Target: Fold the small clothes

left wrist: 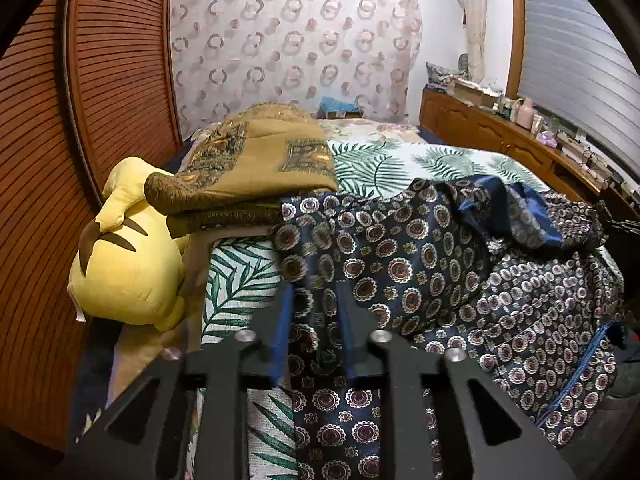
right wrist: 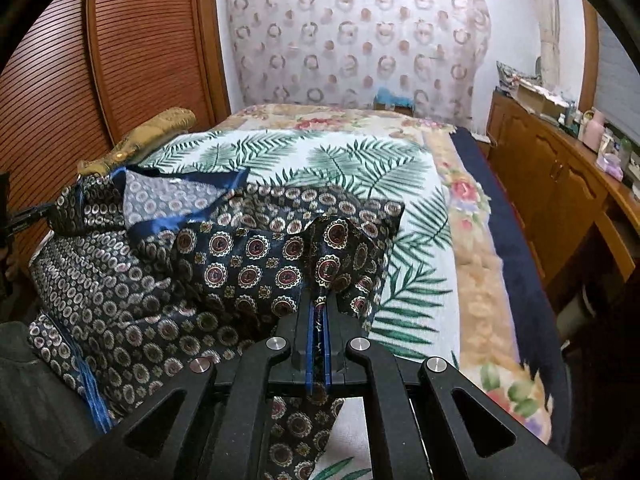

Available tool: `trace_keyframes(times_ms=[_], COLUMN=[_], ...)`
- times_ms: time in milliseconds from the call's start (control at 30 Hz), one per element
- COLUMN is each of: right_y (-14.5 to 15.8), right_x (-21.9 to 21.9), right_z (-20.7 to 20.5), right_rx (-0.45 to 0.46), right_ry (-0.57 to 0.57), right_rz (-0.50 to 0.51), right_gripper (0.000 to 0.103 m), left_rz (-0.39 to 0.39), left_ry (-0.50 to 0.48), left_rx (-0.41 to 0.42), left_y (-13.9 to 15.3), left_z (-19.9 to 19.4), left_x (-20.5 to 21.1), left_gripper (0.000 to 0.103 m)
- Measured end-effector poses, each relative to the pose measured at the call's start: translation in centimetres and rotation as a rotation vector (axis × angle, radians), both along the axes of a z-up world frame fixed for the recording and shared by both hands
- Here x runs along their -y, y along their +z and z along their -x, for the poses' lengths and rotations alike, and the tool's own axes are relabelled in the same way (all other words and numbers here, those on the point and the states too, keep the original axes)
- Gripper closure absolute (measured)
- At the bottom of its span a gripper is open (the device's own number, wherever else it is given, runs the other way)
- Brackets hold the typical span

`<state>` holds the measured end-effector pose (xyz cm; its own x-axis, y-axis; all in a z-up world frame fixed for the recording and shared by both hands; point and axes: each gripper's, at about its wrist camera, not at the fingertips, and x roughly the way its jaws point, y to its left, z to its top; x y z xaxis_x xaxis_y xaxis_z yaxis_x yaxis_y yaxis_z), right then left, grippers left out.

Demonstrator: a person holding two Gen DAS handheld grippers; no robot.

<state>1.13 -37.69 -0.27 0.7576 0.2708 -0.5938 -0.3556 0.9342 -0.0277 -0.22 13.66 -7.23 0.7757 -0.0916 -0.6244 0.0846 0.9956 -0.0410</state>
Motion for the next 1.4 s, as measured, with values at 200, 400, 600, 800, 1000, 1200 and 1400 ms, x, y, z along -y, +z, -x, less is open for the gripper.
trace_keyframes(times_ms=[200, 400, 600, 800, 1000, 1200, 1400], right_y=[1.6, 3.6, 2.1, -0.3, -0.8, -0.5, -0.8], right_x=[0.1, 0.3, -0.8, -1.5, -3.3, -3.6, -3.8], right_z=[1.6, 1.2, -2.3, -6.8, -9.7, -11.8, -12.9], right_rx=[0.038, 0.077, 0.072, 0.009, -0.072, -0.124, -0.146], right_ry=[0.0, -0.021, -0.076, -0.127, -0.089, -0.076, -0.069], right_rz=[-0.004, 0.031, 0.02, 0.007, -0.01, -0.02, -0.016], right_gripper=[0.085, 0.056, 0.052, 0.052, 0.052, 0.052, 0.052], left_rz=[0.024, -0.001, -0.019, -0.013, 0.009, 0.042, 0.055], left_ry=[0.006, 0.027, 0.036, 0.039, 0.056, 0.035, -0.008], left_rx=[0.044, 0.063, 0.026, -0.047, -0.107, -0.143, -0.144], left_y=[1.8, 2.6, 1.9, 0.1, -1.0, -1.4, -1.5], left_z=[-0.1, -2.9, -6.6, -8.5, -9.6, -10.3, -10.6], left_x=[-0.8, -1.7, -2.3, -2.8, -3.3, -3.5, -2.6], left_gripper=[0.027, 0.026, 0.026, 0.026, 0.036, 0.055, 0.055])
